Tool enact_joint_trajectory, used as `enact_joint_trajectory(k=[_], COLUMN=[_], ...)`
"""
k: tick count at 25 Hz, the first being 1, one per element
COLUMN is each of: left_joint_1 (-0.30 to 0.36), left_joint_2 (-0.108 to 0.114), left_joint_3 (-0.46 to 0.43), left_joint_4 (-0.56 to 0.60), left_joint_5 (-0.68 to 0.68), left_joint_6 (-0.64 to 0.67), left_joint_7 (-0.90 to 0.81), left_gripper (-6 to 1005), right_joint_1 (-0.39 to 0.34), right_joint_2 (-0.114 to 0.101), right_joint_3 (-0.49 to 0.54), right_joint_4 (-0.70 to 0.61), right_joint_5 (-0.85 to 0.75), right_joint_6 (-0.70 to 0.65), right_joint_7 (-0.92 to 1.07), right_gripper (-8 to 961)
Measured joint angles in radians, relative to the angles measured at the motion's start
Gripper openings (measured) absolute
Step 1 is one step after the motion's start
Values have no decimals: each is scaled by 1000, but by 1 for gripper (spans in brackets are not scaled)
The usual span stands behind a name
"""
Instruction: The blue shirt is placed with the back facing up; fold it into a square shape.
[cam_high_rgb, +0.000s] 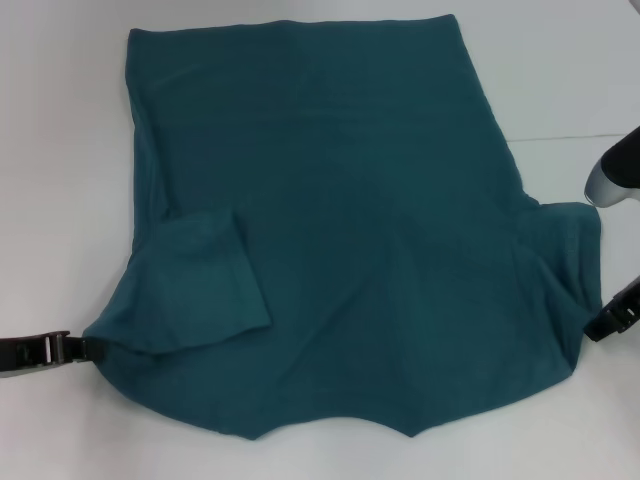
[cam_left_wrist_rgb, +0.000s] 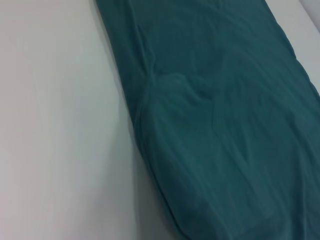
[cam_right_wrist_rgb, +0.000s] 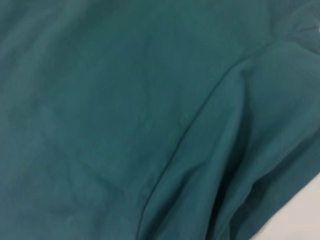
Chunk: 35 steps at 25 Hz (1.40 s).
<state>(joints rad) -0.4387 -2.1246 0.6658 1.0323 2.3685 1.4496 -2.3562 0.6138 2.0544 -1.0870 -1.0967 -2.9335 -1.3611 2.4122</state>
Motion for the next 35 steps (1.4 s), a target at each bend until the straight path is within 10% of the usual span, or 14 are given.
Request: enact_joint_trajectory(k=[21,35], left_joint_1=[-4,-6], left_joint_2=[2,4], left_joint_3=[-3,0], left_joint_4=[-25,-25], left_joint_5=[0,0], left_joint_6=[-8,-8], left_joint_7=[7,4], left_gripper=[3,3], right_joint_1=[61,69], right_joint_2=[9,9], right_joint_3=[-6,13], right_joint_4=[96,157], right_joint_5=[2,2], right_joint_6=[73,124], right_joint_7=[1,2], right_gripper=[665,259])
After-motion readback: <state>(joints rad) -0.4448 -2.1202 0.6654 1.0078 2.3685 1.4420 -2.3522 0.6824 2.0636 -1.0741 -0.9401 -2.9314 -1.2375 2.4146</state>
